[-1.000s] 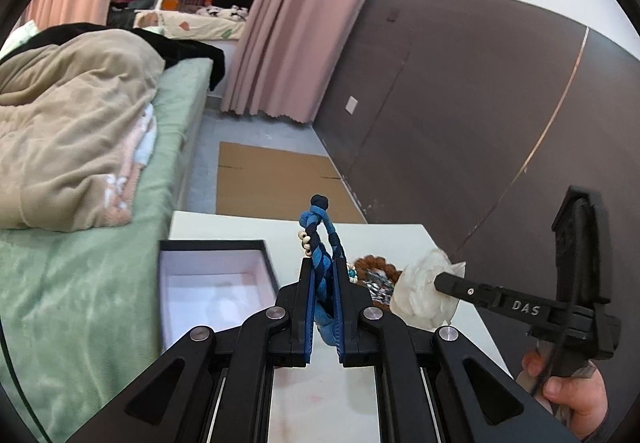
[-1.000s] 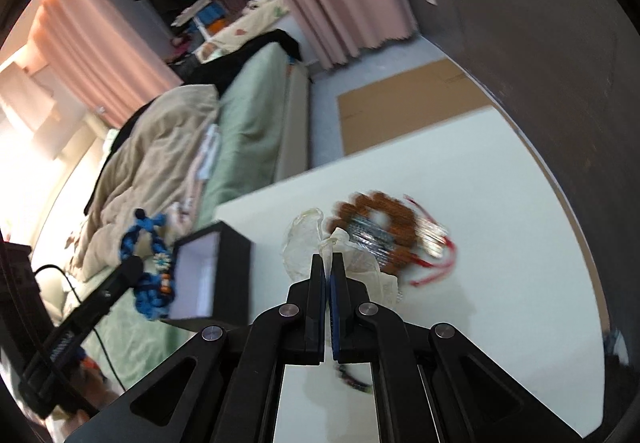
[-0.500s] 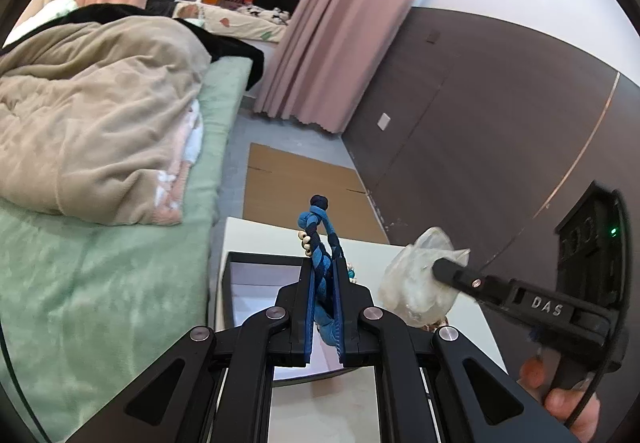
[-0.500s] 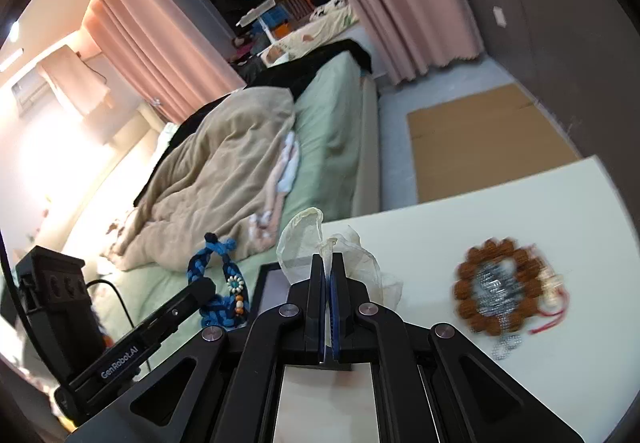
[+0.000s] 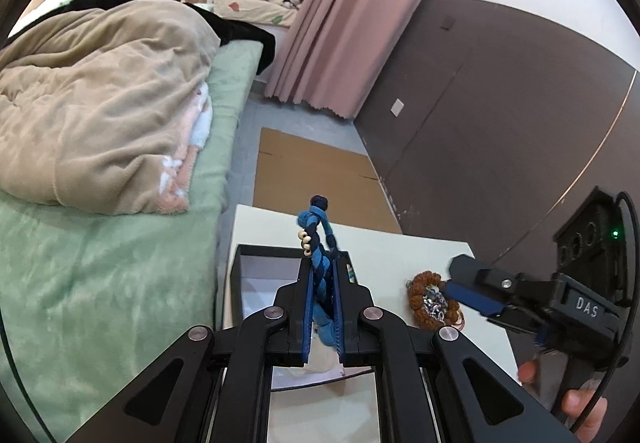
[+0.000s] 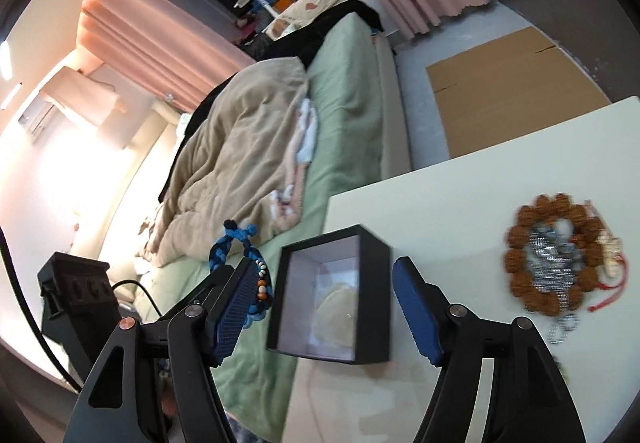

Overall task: Organize jewelry
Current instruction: 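Carry both items into the black box and open both tools, then withdraw both tools from the box back toward the jewelry pile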

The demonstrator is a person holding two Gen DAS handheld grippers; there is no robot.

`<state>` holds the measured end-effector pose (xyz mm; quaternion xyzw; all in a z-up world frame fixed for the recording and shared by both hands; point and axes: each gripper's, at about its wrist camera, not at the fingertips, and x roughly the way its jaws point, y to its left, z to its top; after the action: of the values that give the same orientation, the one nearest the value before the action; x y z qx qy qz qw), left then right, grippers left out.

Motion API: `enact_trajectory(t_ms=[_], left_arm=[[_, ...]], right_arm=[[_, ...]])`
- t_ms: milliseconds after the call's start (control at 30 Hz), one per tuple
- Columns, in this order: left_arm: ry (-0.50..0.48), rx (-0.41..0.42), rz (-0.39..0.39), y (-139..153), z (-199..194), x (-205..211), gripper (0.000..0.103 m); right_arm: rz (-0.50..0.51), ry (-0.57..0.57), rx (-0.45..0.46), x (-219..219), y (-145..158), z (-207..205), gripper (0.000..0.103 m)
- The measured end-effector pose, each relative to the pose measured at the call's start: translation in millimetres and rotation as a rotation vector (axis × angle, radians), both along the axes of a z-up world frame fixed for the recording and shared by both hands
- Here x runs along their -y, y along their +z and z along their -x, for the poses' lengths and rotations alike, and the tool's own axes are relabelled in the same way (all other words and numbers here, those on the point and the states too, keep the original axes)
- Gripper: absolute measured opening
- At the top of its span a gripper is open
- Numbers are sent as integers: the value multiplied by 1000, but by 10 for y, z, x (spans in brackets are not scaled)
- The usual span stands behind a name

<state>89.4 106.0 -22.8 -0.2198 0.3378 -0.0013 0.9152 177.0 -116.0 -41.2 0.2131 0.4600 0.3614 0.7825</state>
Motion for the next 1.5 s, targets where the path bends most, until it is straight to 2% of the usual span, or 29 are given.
enact_trajectory(t_ms=[67,100,133,167,200,233,300,433,533,633,700,833,967,1133,1300,1433,1500], left_arm=[[-6,-26,6,-25,-37,32,11],[-7,-40,7,-43,-55,36,19],[-5,-68,14,-74,-82,42,42],[0,-85,26,-103,-96,34,60],[13,-86,39,-121,-86,24,89],[32,-66,45,-116,-54,10,96],[45,-47,26,-70,-15,24,96],[41,-47,5,-54,9,116,96],[39,-38,-26,-33,49,232,96],[29,-21,-73,14,80,388,96],[18,-17,-108,33,70,488,96],[-20,-33,-169,47,27,739,95],[-76,-31,-178,83,0,957,86],[-148,-76,-164,50,-153,1180,69],[-202,-118,-138,23,-356,1378,67],[-244,-155,-172,-93,-533,1535,67],[-255,-183,-165,-175,-618,1575,67]], right_arm=[[11,-23,-1,129,1,3,70],[18,-34,-3,197,3,7,70],[30,-46,-3,259,5,12,70],[47,-66,-1,344,12,28,70],[56,-84,-2,404,17,38,70],[62,-104,-10,481,19,46,71],[62,-128,-17,632,29,53,72],[92,-185,-3,858,65,77,81],[92,-203,-16,969,74,63,81],[160,-212,12,1043,77,80,81],[169,-214,5,1098,68,79,81],[190,-232,3,1225,53,78,81],[172,-277,-14,1429,52,71,81],[151,-292,-50,1558,4,69,81],[175,-291,-51,1633,3,65,81],[199,-295,-74,1759,-66,32,81],[201,-298,-93,1843,-97,14,81]])
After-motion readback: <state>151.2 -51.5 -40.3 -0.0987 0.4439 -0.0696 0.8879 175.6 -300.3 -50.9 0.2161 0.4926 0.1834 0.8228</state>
